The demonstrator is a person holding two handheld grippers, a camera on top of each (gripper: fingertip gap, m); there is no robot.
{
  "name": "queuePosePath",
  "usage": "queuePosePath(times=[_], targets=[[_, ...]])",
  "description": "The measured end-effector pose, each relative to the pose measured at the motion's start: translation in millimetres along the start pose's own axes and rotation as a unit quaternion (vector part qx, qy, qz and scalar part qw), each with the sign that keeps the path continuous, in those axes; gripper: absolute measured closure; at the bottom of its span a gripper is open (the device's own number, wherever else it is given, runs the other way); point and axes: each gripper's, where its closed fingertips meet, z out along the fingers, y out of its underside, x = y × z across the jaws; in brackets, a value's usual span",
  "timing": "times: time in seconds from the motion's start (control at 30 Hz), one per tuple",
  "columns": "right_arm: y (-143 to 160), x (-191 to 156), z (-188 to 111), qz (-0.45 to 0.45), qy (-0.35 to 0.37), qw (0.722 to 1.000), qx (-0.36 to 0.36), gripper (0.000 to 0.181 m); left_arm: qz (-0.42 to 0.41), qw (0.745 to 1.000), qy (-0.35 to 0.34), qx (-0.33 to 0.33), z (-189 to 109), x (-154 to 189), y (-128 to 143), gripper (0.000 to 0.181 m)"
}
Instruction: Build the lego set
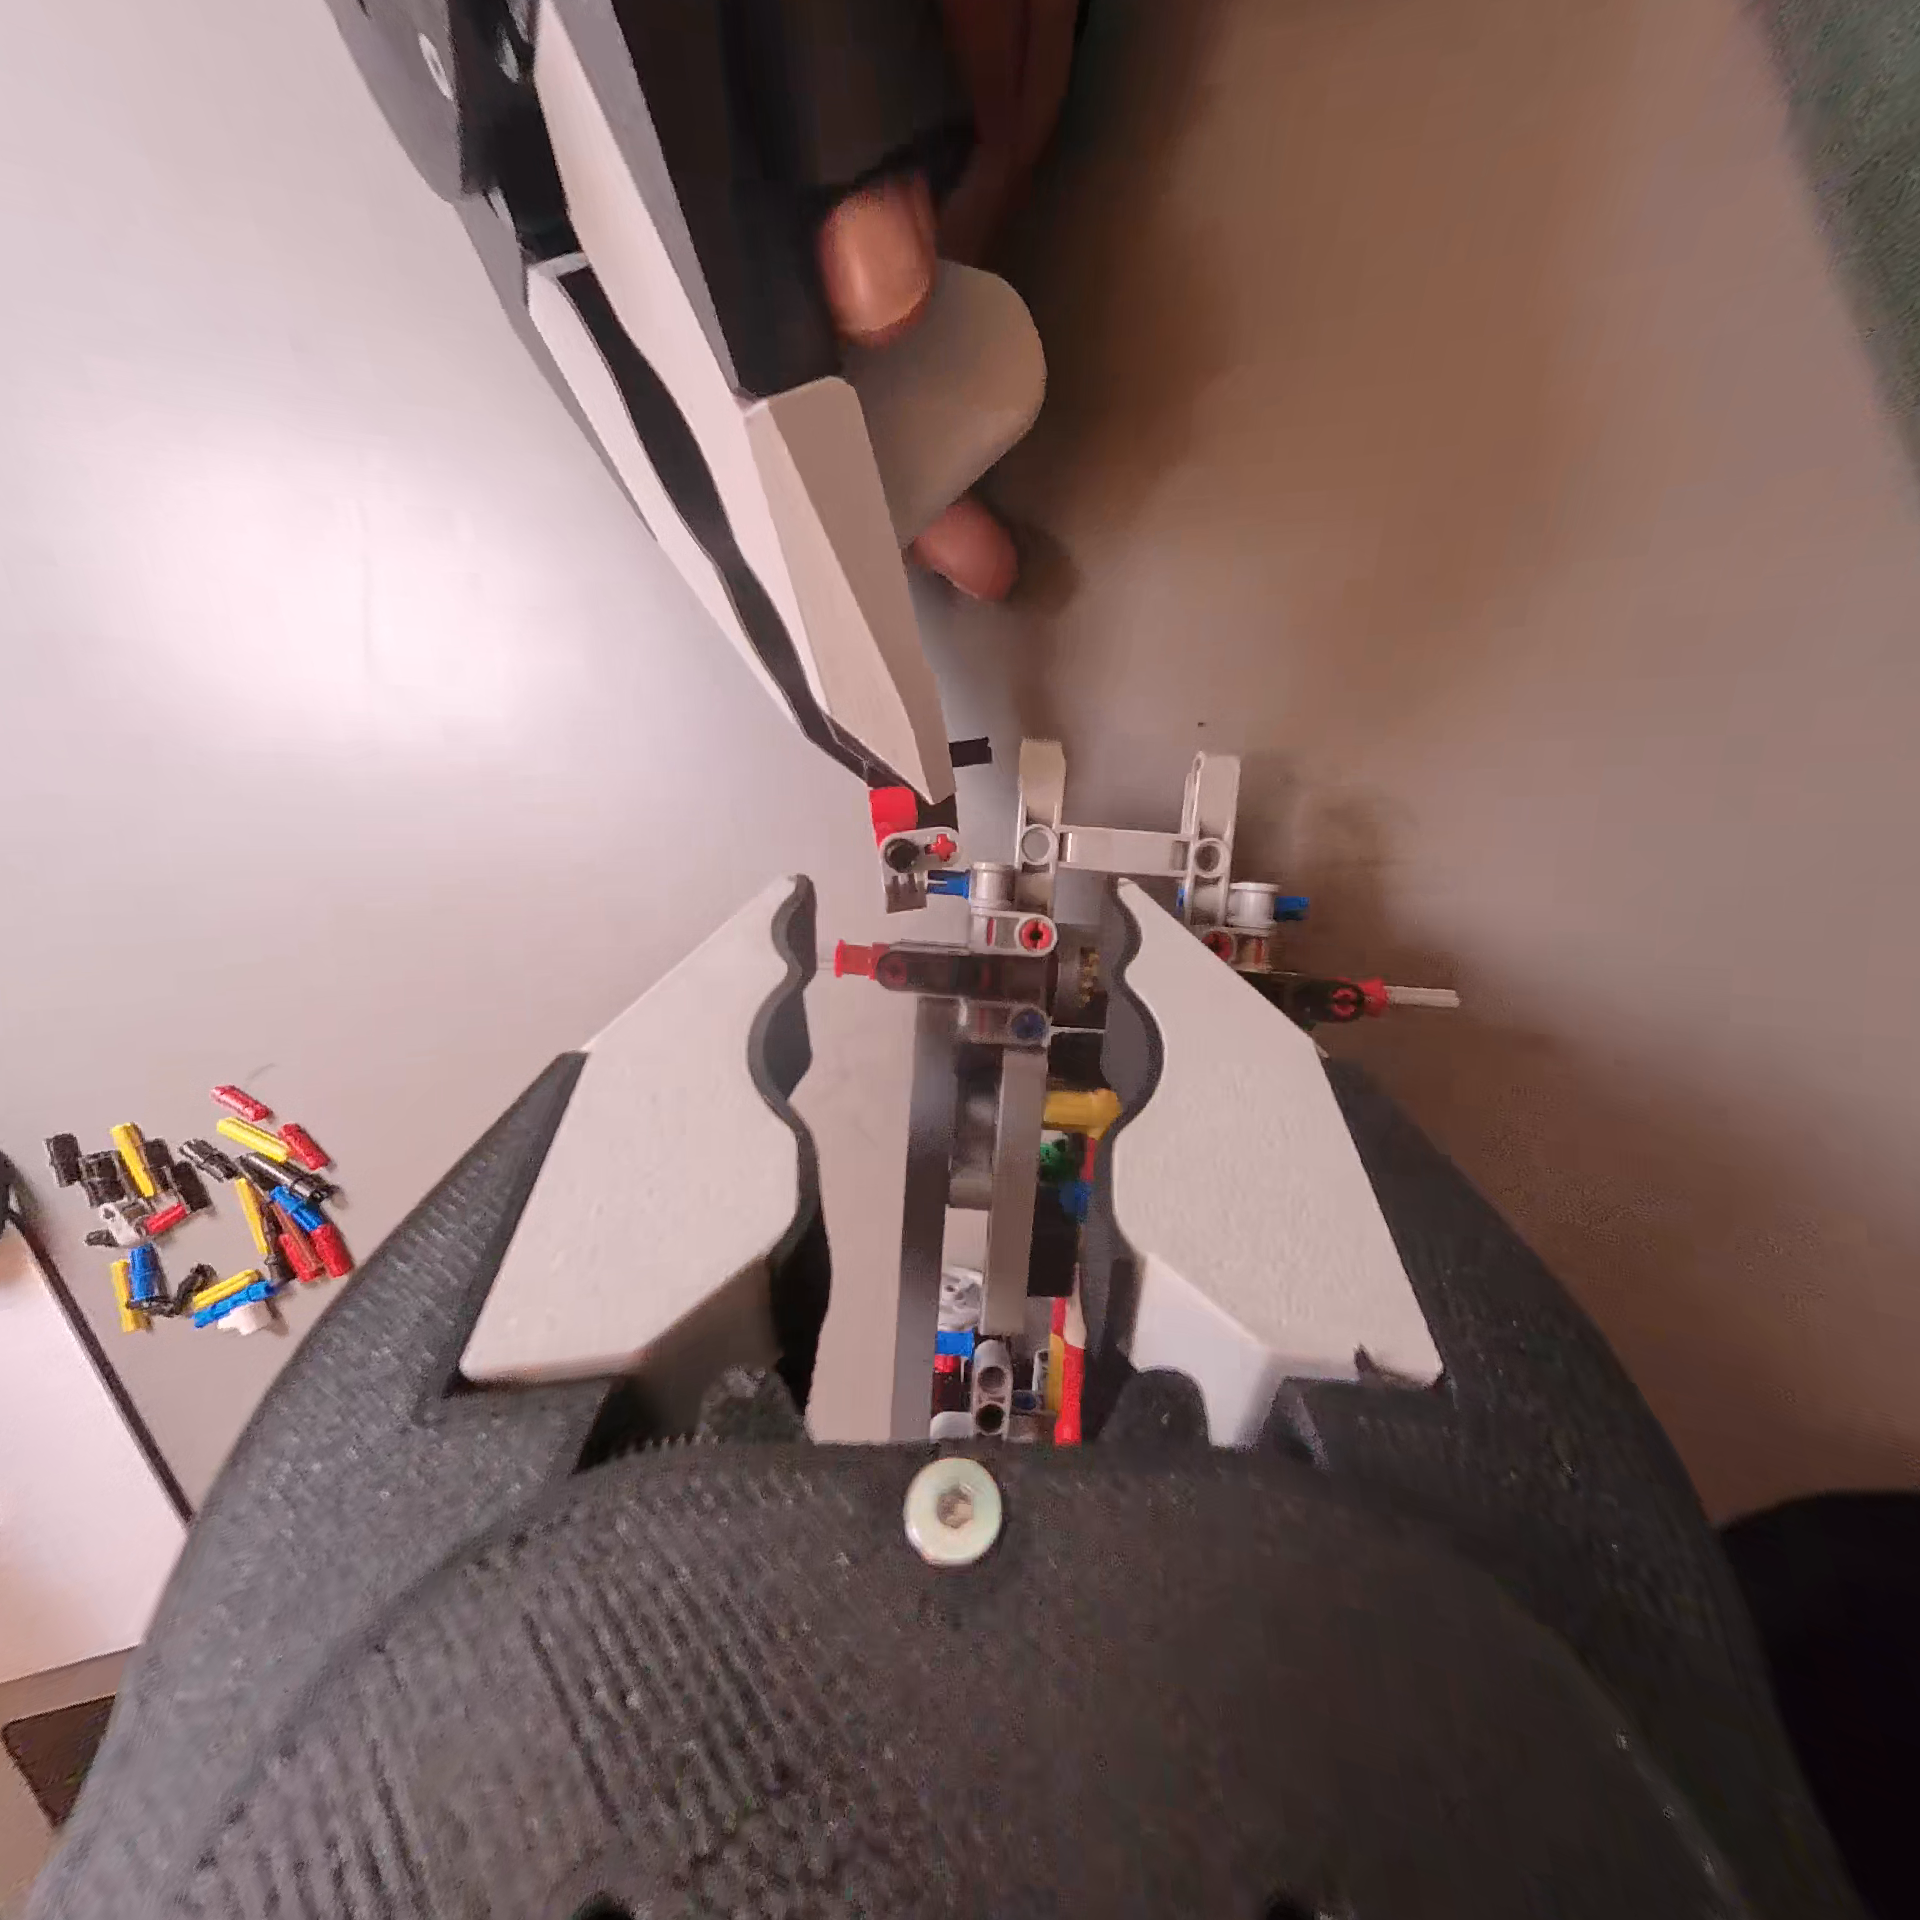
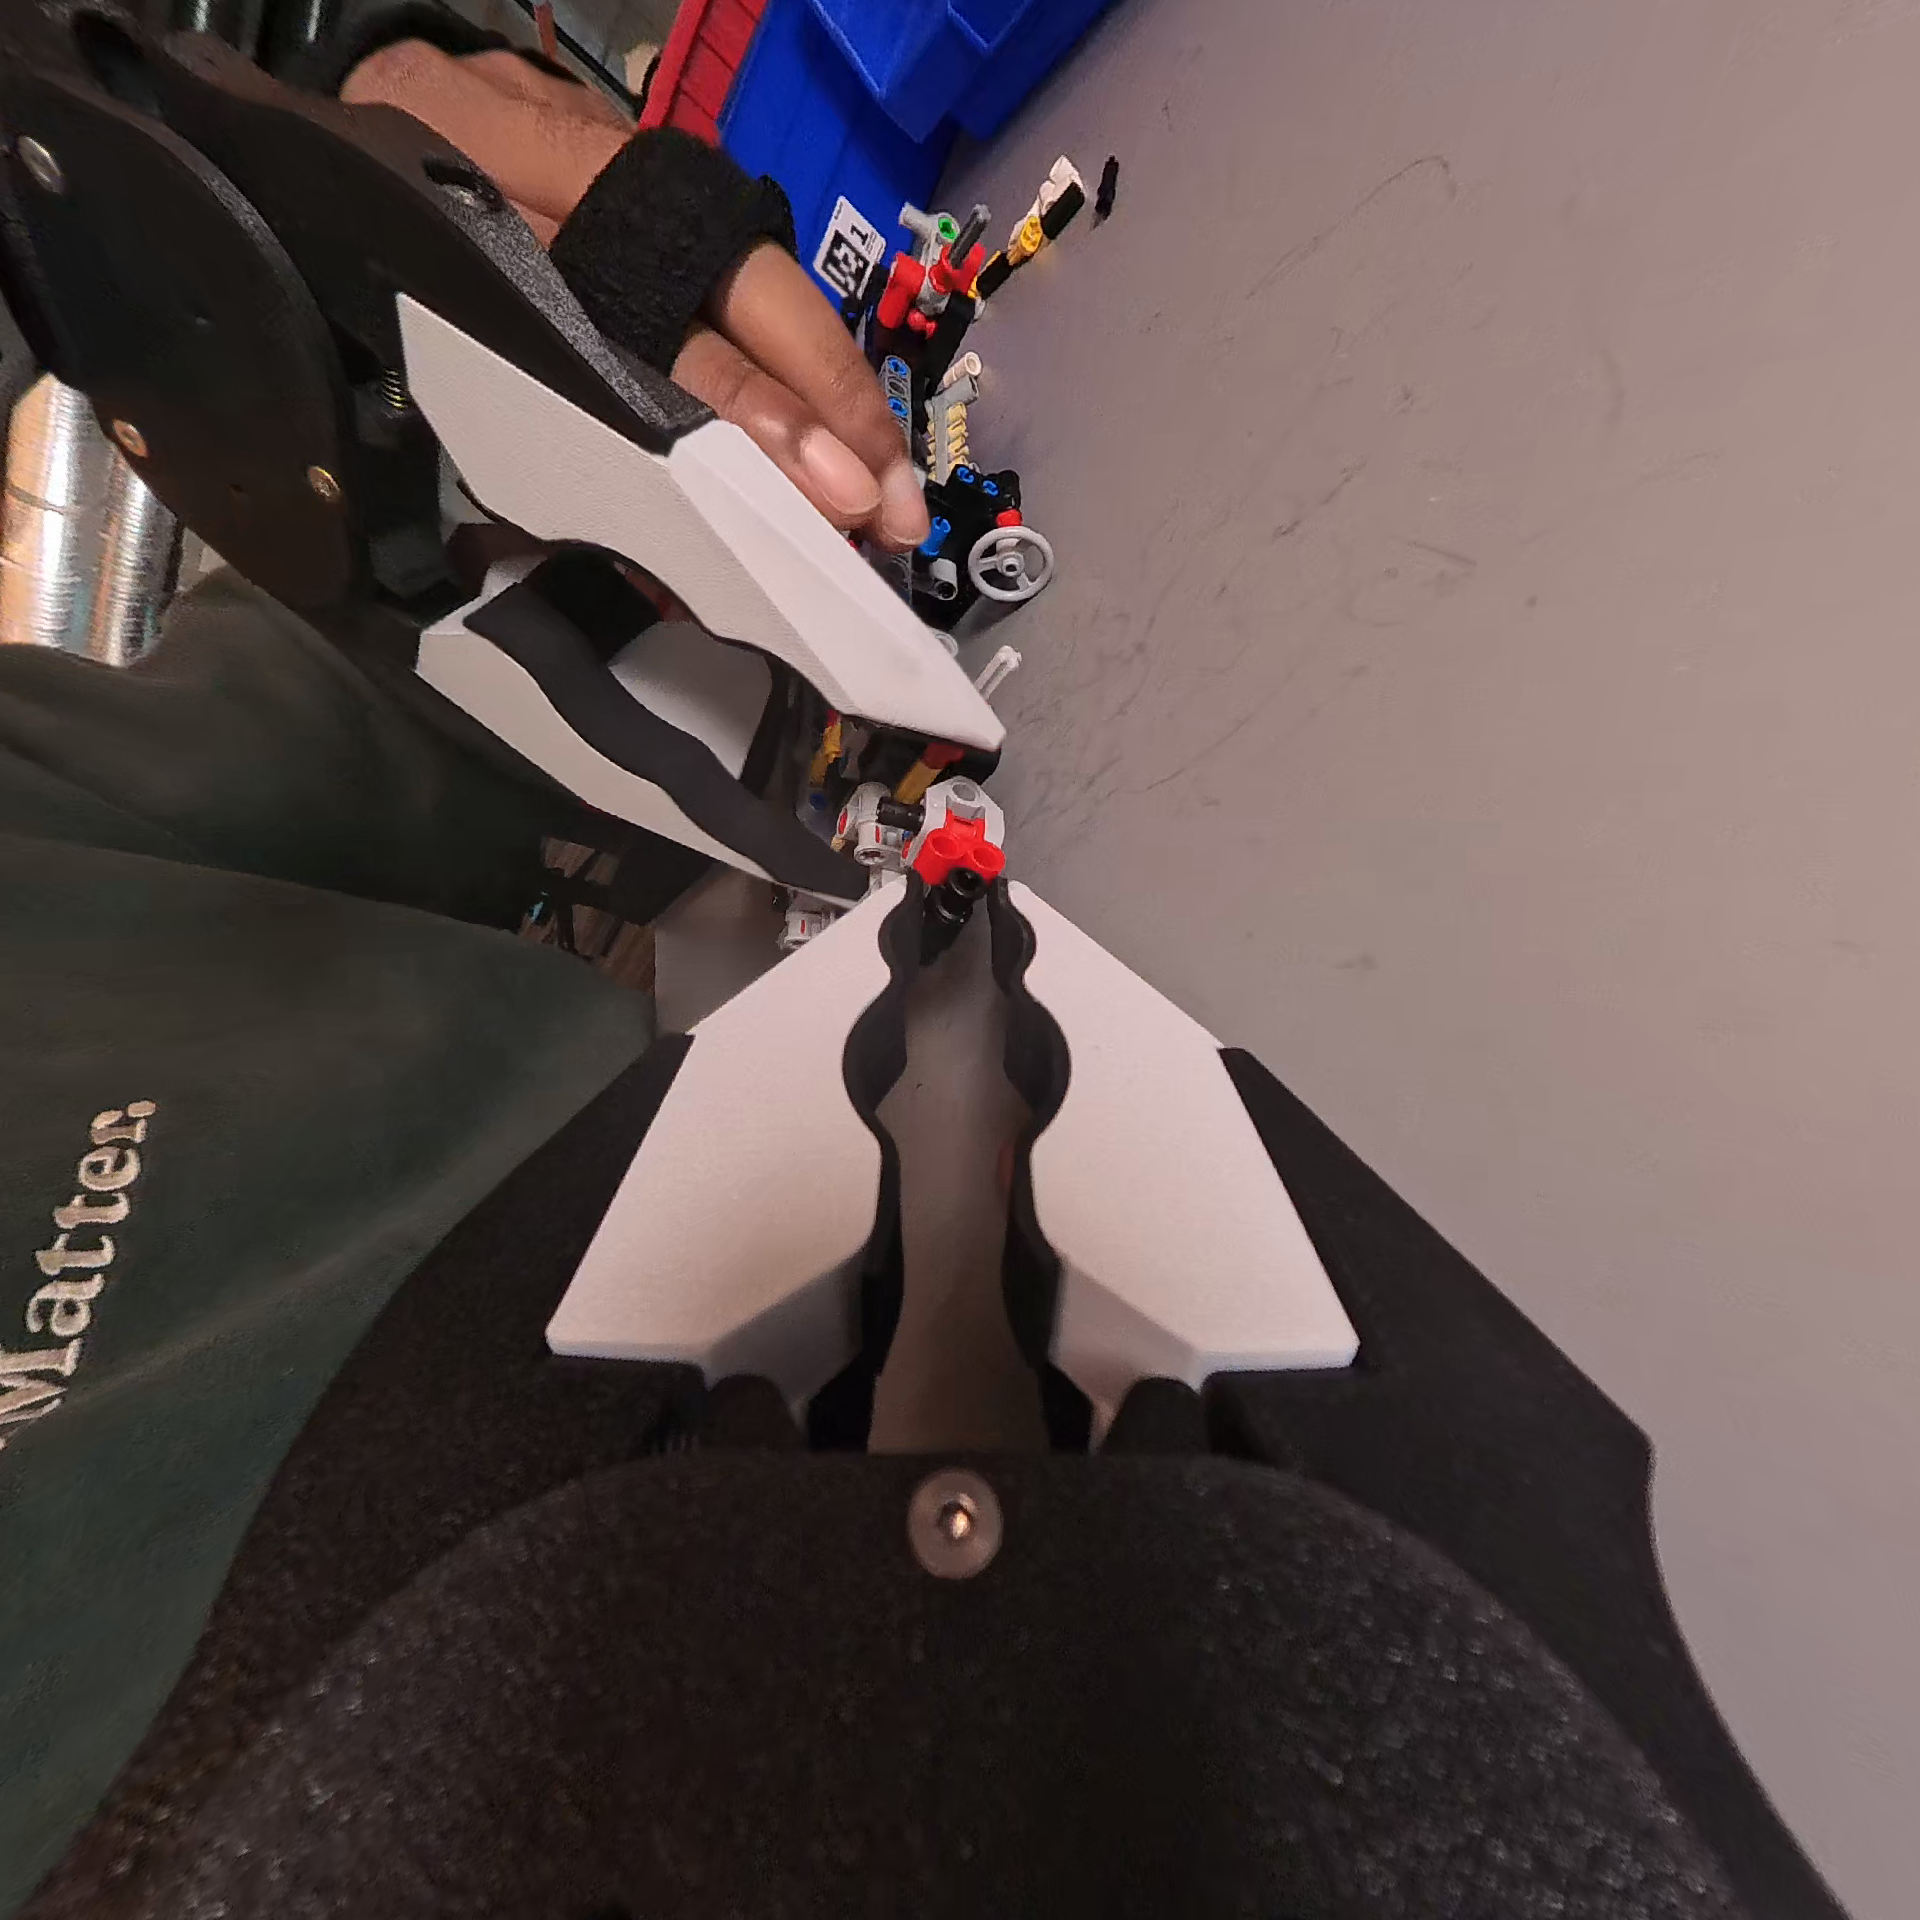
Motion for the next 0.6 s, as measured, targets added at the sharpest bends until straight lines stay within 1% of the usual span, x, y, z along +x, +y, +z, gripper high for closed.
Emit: queuePosePath(times=[0.13, 0.2, 0.3, 0.6], targets=[[3.4, -2.7, 1.5, 0.004, 0.000, 1.000, -0.001, 0.172, 0.021, 0.999, 0.024, -0.040, 5.7, 2.3, 3.1, 0.129], [4.5, -3.5, 2.1, 0.006, 0.001, 1.000, 0.000, 0.172, 0.031, 0.998, 0.032, -0.047, 7.1, 2.7, 3.0, 0.136], [5.2, -4.0, 2.1, 0.014, 0.003, 1.000, 0.006, 0.173, 0.041, 0.997, 0.045, -0.046, 7.4, 4.7, 3.0, 0.146], [7.4, -5.8, 2.6, 0.040, -0.018, 0.999, 0.002, 0.173, 0.037, 0.997, 0.065, -0.020, 7.3, 8.5, 2.8, 0.147]])
